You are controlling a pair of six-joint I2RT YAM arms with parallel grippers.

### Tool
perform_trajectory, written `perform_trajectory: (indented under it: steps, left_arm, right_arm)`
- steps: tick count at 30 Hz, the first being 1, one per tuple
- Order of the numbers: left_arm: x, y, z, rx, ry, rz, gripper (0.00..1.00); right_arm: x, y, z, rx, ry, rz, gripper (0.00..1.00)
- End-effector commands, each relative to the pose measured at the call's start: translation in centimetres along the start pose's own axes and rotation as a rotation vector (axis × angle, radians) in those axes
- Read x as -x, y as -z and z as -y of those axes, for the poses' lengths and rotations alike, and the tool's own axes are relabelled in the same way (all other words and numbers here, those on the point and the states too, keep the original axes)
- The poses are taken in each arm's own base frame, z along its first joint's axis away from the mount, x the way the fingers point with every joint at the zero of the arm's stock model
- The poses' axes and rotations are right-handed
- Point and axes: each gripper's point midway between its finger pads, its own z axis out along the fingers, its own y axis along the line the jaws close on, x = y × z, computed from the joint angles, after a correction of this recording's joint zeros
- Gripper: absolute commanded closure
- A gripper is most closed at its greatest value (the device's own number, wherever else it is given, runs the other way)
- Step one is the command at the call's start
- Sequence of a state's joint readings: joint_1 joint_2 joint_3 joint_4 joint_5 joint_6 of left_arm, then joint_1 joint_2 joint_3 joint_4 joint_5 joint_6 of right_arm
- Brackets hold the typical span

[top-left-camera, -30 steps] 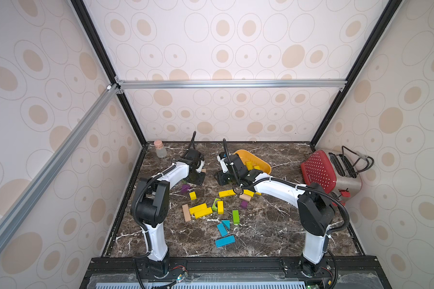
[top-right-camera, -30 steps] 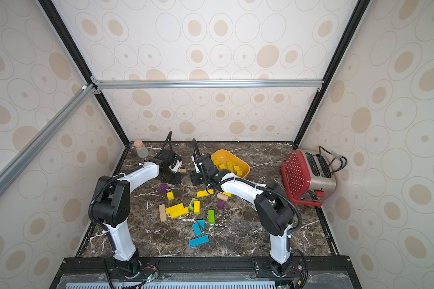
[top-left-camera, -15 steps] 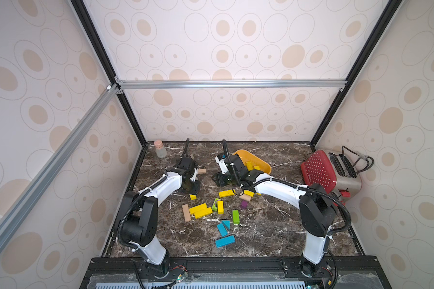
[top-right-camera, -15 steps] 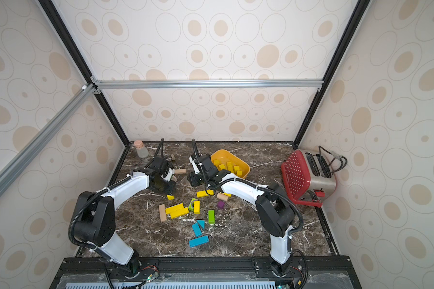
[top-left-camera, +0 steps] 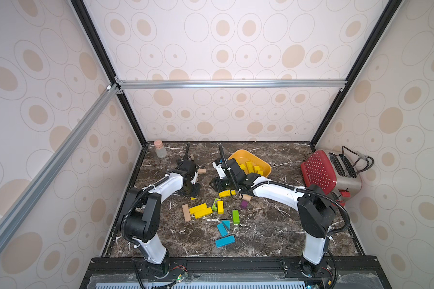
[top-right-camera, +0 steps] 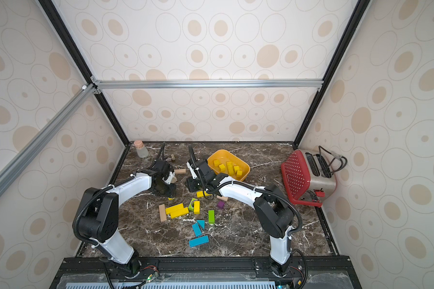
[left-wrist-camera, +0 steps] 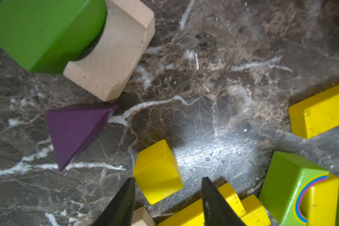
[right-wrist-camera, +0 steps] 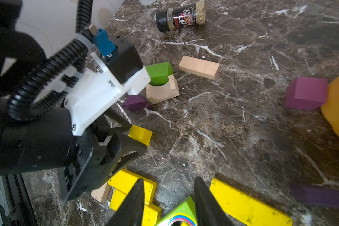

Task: Pick out the yellow building blocks
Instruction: Pick up the building block from the center of the board.

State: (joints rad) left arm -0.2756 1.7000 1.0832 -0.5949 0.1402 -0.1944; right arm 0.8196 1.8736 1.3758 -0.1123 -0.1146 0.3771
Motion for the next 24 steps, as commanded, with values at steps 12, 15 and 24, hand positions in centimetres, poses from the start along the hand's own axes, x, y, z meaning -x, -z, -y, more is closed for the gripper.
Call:
perform_trajectory:
  steps: [12, 15, 24]
  left_arm:
    - [0.8, -0.9, 0.1, -0.006, -0.024, -0.010, 0.51]
    - [0.6, -1.2, -0.1, 0.006, -0.025, -0.023, 0.54]
    - [0.6, -1.2, -0.1, 0.008, -0.032, -0.033, 0.66]
  right_arm:
    - [-0.4, 0.5, 0.3, -0.033, 0.021, 0.002, 0.57]
    - [-0.7, 0.6, 0.6, -0.048, 0.027, -0.005, 0.57]
    - [-0.5, 1.1, 0.8, -0.059, 0.037, 0.009, 0.57]
